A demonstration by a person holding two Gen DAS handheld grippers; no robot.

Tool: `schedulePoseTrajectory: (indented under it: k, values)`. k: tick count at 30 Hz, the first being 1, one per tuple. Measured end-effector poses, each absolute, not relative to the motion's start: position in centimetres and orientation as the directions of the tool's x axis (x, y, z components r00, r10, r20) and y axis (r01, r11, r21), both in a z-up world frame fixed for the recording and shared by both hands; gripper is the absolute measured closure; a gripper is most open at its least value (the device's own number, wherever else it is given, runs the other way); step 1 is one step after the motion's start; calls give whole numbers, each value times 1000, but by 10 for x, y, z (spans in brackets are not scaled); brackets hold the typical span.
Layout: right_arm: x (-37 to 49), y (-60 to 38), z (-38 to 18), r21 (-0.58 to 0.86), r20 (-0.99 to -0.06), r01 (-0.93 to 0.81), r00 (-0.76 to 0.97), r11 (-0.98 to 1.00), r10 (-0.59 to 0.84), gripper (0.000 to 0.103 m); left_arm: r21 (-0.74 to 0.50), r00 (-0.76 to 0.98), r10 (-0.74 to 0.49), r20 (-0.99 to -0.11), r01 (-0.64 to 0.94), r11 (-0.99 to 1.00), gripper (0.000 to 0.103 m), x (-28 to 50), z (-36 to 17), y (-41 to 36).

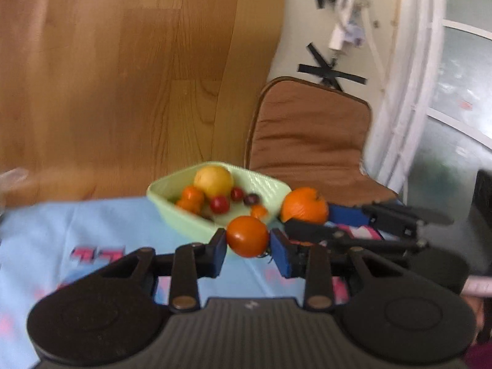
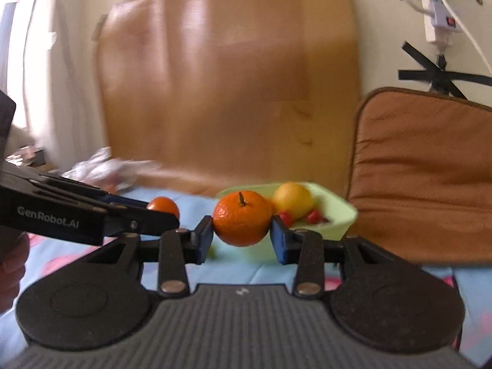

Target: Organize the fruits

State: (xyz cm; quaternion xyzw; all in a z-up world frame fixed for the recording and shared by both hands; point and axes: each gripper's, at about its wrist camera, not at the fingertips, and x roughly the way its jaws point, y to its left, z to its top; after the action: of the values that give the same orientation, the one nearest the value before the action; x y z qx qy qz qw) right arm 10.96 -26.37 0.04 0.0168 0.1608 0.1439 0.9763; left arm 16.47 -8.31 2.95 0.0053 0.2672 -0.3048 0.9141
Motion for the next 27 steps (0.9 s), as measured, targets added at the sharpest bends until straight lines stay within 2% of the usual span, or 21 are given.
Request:
schedulePoseTrajectory:
  k: [3,7,12,16,21,24,27]
  values:
    - [153,-269,-11,56,-344,-220,912,974,226,60,-185,654,-532,-538,524,831,72,213,20,-102]
    - [189,-276,-28,66,-400,-208,890,976,217,60,-230,613,-522,-593,492,840,72,252,3,-115]
    - [195,-271,-33,38,-402,-215,891,976,212,57,-240,591,-493,-638,456,857,71,268,-9,-123]
    - [172,-270,-23,19,-364,-205,910,979,198,57,-231,612,-501,-612,467,853,68,246,5,-107]
    - [119,-264,-14,94,-338,-237,906,967,254,57,-347,637,-564,-526,445,826,68,194,34,-33]
    - [88,-250,-21,157,-360,-294,872,943,332,58,-317,696,-499,-516,386,866,67,156,32,12]
    - [68,-226,-32,161,-409,-346,829,924,382,58,-266,743,-402,-536,304,915,62,130,14,43]
